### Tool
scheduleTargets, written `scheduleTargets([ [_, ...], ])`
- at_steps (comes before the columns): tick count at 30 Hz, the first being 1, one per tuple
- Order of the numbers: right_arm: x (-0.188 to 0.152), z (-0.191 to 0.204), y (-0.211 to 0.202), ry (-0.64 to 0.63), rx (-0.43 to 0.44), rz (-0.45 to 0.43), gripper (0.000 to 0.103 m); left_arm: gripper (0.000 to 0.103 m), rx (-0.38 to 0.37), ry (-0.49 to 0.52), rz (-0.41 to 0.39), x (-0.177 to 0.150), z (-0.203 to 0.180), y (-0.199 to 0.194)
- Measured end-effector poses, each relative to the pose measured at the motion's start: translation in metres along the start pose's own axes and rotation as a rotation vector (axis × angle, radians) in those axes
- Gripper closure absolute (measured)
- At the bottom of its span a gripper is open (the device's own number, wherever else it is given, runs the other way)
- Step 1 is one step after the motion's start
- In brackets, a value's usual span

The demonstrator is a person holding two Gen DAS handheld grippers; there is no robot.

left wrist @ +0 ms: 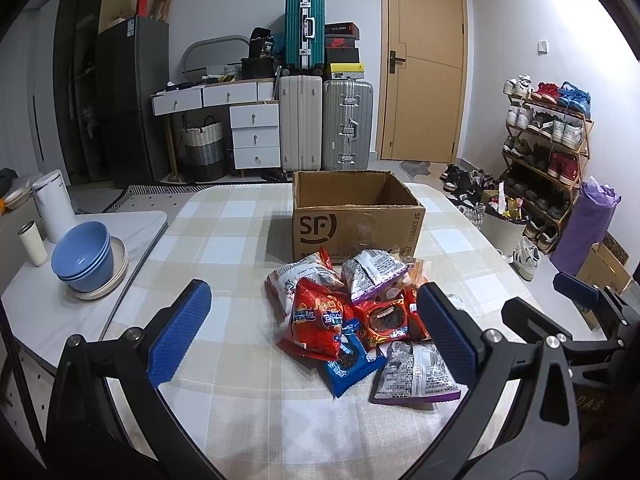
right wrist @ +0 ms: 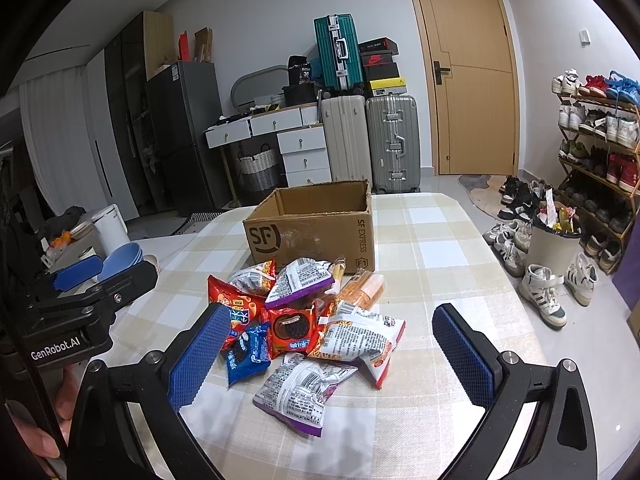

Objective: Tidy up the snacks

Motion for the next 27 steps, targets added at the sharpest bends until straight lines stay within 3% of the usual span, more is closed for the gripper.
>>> scheduleTargets([
  [27, -0.006, 0.001, 0.003, 0.006, 0.006, 0.007, 0.0, 0.0, -0.005, 0.001, 0.027, -0.016, -0.004, 0.01],
])
Point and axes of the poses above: each gripper's, at about its wrist camera, not at the fingertips, and y roughly the way its jaws point, z to its left, x to its top, the point moved 7 cm from there along y, roughly the way its jaws point, and after that the axes turned 7 degrees about y, right-handed, at the moved point
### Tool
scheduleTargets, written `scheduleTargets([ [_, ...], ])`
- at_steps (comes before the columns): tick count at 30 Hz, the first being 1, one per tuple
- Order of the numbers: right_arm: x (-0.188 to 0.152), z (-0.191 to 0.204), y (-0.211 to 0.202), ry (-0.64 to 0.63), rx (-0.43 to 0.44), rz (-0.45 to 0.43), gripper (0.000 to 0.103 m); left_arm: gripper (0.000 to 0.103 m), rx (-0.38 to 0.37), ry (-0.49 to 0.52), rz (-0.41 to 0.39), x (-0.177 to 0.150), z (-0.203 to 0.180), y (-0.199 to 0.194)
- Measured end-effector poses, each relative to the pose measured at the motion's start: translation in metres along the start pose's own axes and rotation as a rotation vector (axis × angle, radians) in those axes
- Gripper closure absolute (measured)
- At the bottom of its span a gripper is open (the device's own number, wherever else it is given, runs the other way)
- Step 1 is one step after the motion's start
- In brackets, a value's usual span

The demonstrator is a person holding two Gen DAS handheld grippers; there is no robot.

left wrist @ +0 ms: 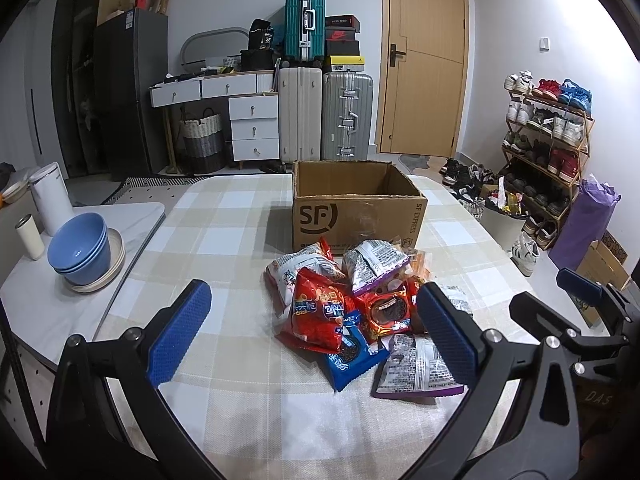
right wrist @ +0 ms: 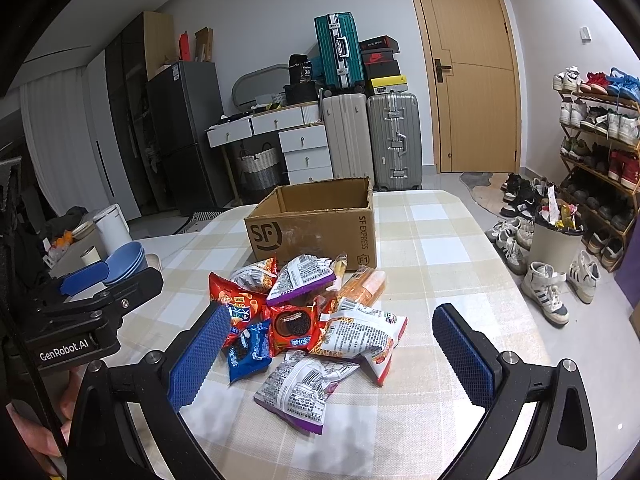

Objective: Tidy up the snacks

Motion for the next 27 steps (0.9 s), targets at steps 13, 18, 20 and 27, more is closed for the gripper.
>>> scheduleTargets([
  [13, -0.005, -0.004, 0.008, 0.009, 0.007, 0.02, 0.0, 0.0, 0.007, -0.057, 0.077, -0.01, 0.029, 0.026],
  [18, -0.012, -0.007, 0.02, 0.022, 0.029, 0.049, 0.0, 0.0, -0.019, -0.073, 0.131, -0.023, 0.033, 0.048],
  [20, -0.016, -0.009, 0.026, 0.026, 0.036, 0.063, 0.0, 0.0, -0.032, -0.081, 0.154, -0.028, 0.033, 0.059],
  [27, -0.03, -0.022, 0.052, 0.061, 0.066, 0.121, 0.0, 0.0, -0.074, -0.099, 0.233, -0.032, 0.034, 0.113],
])
Point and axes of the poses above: each gripper's, at about its wrist camera, not at the fingertips, and y roughly the way its jaws point, z to its left, x to its top, the point moved 7 cm from there along y, roughly the way its jaws point, and after that the axes turned 7 degrees about y, right-handed, at the moved point
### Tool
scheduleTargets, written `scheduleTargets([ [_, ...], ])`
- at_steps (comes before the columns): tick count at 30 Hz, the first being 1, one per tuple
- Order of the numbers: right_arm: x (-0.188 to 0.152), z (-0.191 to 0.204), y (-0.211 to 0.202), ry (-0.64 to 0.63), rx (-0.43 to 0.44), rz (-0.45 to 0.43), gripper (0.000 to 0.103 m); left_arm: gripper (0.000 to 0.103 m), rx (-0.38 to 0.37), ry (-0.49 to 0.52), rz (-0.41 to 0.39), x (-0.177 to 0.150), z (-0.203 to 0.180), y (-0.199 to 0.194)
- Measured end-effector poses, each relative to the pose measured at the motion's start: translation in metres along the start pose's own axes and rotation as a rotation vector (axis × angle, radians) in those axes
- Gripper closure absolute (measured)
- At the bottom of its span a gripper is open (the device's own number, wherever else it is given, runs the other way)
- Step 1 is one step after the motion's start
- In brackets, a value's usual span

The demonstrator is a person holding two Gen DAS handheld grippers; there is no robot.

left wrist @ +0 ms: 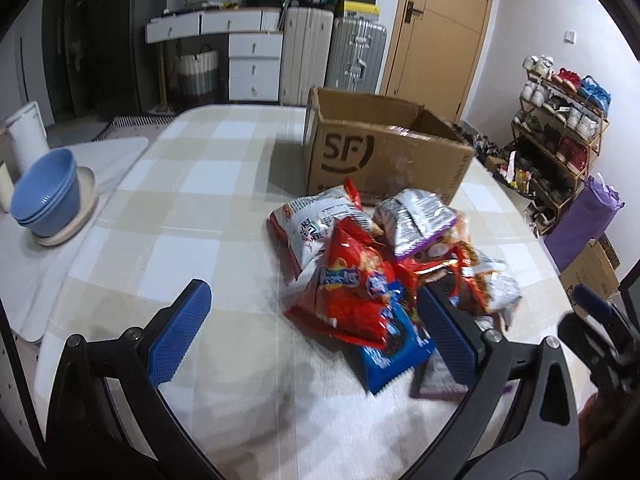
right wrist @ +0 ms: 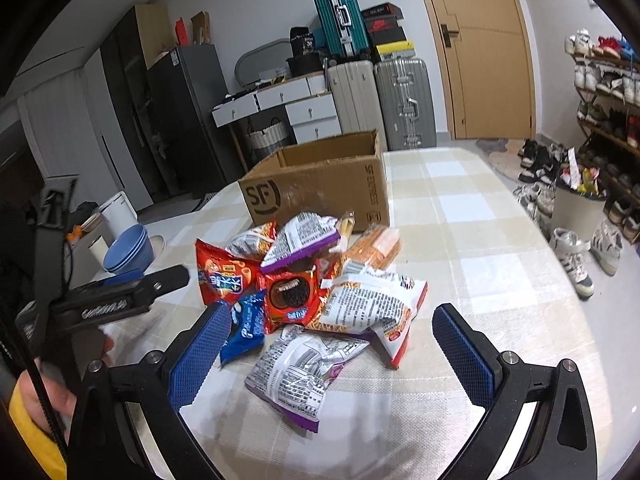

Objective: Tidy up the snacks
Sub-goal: 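Grasp the red chip bag with the left tool while the right tool grasps the white printed bag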

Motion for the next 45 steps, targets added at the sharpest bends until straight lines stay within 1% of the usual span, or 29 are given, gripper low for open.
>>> scheduleTargets([
  [3, -0.003, -0.01, 0.014, 0.025, 0.003, 0.021, 0.0, 0.001, -0.017, -0.014, 0.041, 0.006, 0.001, 0.032],
  [6, -0.003, -0.02, 0.024, 0.043, -0.002, 0.037, 0.0, 0.001, -0.039, -0.018, 0.072, 0.008, -0.002, 0.055],
  [9, -0.004, -0.028, 0.035, 0.064, 0.002, 0.059, 0.0, 0.008, -0.062, -0.028, 0.09, 0.008, -0.005, 0.073],
  [11, -0.004, -0.031, 0.041, 0.07, 0.007, 0.074, 0.0, 0.02, -0.077, -0.033, 0.103, 0.006, -0.007, 0.084],
  [12, -0.004, -0.032, 0.044, 0.07, 0.009, 0.078, 0.0, 0.024, -0.087, -0.04, 0.111, 0.007, -0.007, 0.09],
  [14, -0.003, -0.035, 0.05, 0.072, 0.009, 0.088, 0.0, 0.045, -0.111, -0.051, 0.116, 0.008, -0.008, 0.099],
  [16, -0.002, -0.037, 0.057, 0.077, 0.01, 0.098, 0.0, 0.046, -0.122, -0.046, 0.109, 0.01, -0.008, 0.107],
  [18, -0.001, -0.04, 0.063, 0.083, 0.011, 0.105, 0.0, 0.051, -0.131, -0.044, 0.105, 0.011, -0.008, 0.112],
  [19, 0.0, -0.042, 0.066, 0.087, 0.009, 0.111, 0.0, 0.056, -0.146, -0.049, 0.1, 0.013, -0.008, 0.115],
  [20, 0.001, -0.043, 0.07, 0.093, 0.008, 0.117, 0.0, 0.059, -0.159, -0.053, 0.098, 0.015, -0.008, 0.12],
  [25, 0.005, -0.045, 0.079, 0.11, 0.012, 0.141, 0.0, 0.068, -0.17, -0.054, 0.081, 0.016, -0.003, 0.126],
  [28, 0.007, -0.044, 0.081, 0.11, 0.008, 0.151, 0.0, 0.07, -0.174, -0.042, 0.069, 0.019, -0.003, 0.127],
  [31, 0.01, -0.042, 0.086, 0.105, 0.003, 0.167, 0.0, 0.07, -0.193, -0.051, 0.065, 0.022, 0.0, 0.131],
  [34, 0.014, -0.042, 0.095, 0.105, -0.021, 0.19, 0.0, 0.071, -0.204, -0.058, 0.058, 0.026, 0.001, 0.13],
  [38, 0.012, -0.043, 0.11, 0.118, -0.028, 0.239, 0.0, 0.071, -0.222, -0.059, 0.05, 0.023, 0.005, 0.12],
  [40, 0.011, -0.045, 0.117, 0.117, -0.042, 0.257, 0.0, 0.071, -0.233, -0.049, 0.047, 0.024, 0.003, 0.123],
  [41, 0.009, -0.047, 0.12, 0.127, -0.047, 0.264, 0.0, 0.071, -0.236, -0.046, 0.044, 0.018, 0.003, 0.116],
  [42, 0.008, -0.049, 0.122, 0.147, -0.034, 0.275, 0.001, 0.071, -0.238, -0.046, 0.042, 0.021, 0.003, 0.119],
  [44, 0.005, -0.051, 0.125, 0.18, -0.01, 0.29, 0.008, 0.071, -0.246, -0.047, 0.036, 0.019, 0.004, 0.116],
  [45, 0.006, -0.05, 0.125, 0.172, -0.012, 0.279, 0.013, 0.071, -0.249, -0.048, 0.033, 0.011, 0.004, 0.107],
])
Point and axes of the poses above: each gripper's, at about its wrist camera, not at the fingertips, and y roughly the way its jaws point, z to its left, x to its top, the point moved 7 cm from there along y, roughly the way its jaws point, and after that the axes turned 7 degrees about y, right-handed, at the moved point
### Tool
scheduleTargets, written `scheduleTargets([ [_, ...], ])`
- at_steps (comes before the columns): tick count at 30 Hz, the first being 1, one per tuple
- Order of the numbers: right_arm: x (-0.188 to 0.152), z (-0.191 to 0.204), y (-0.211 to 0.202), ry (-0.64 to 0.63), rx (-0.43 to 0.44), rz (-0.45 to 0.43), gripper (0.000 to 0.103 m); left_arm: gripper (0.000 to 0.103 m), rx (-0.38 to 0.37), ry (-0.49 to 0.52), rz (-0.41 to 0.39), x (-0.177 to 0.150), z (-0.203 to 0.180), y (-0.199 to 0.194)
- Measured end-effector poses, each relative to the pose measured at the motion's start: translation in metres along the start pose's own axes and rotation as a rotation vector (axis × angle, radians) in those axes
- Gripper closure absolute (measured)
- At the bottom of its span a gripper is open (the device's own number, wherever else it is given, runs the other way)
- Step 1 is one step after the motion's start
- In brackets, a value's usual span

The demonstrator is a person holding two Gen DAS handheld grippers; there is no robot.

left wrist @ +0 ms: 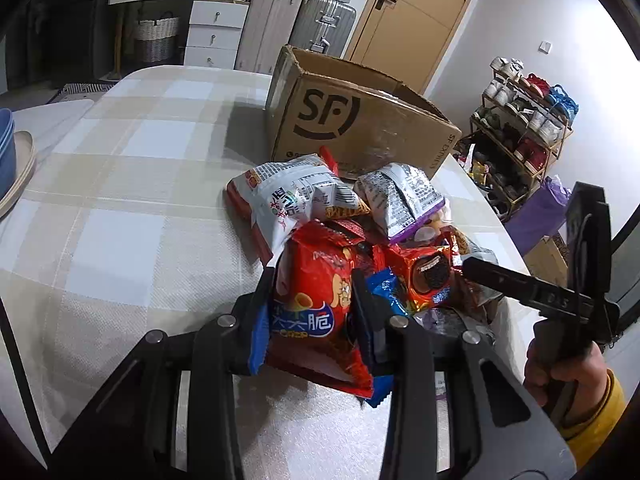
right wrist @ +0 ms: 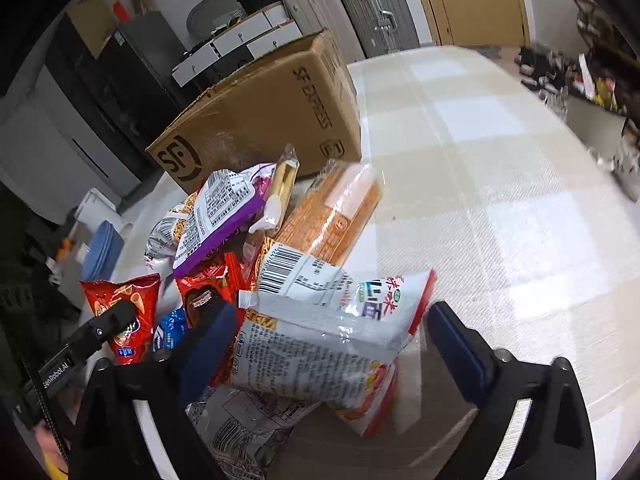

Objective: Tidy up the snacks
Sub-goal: 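Grasp the red chip bag with the left tool while the right tool grasps the white printed bag, then lift both held bags and carry them over the cardboard box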

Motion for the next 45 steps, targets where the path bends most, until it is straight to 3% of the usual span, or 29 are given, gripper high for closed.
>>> scheduleTargets([
  [5, -0.002, 0.003, 0.001, -0.015, 0.032, 0.005, 0.027, 0.071, -0.016, -0.008, -0.004, -0.018, -0.007, -0.021],
  [11, -0.007, 0.002, -0.008, -0.018, 0.047, -0.015, 0.036, 0.071, -0.026, -0.004, -0.018, -0.022, -0.011, -0.036],
  [27, -0.016, 0.02, -0.077, -0.035, 0.157, -0.153, 0.037, 0.071, -0.012, 0.024, -0.065, -0.026, -0.025, -0.08],
  [38, -0.038, 0.045, -0.103, -0.065, 0.207, -0.153, 0.037, 0.071, 0.006, 0.048, -0.069, -0.037, -0.038, -0.109],
  [45, -0.035, 0.055, -0.113, -0.1, 0.21, -0.156, 0.037, 0.071, 0.001, 0.049, -0.071, -0.033, -0.04, -0.118],
])
Point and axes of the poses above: each gripper's, at about its wrist camera, not at the fingertips, and y roughly the way its jaws point, z to its left, x to its top, the point moved 7 cm from there along y, roughly the way its jaws point, and after that the axes turned 7 degrees about y, right-handed, at the moved point
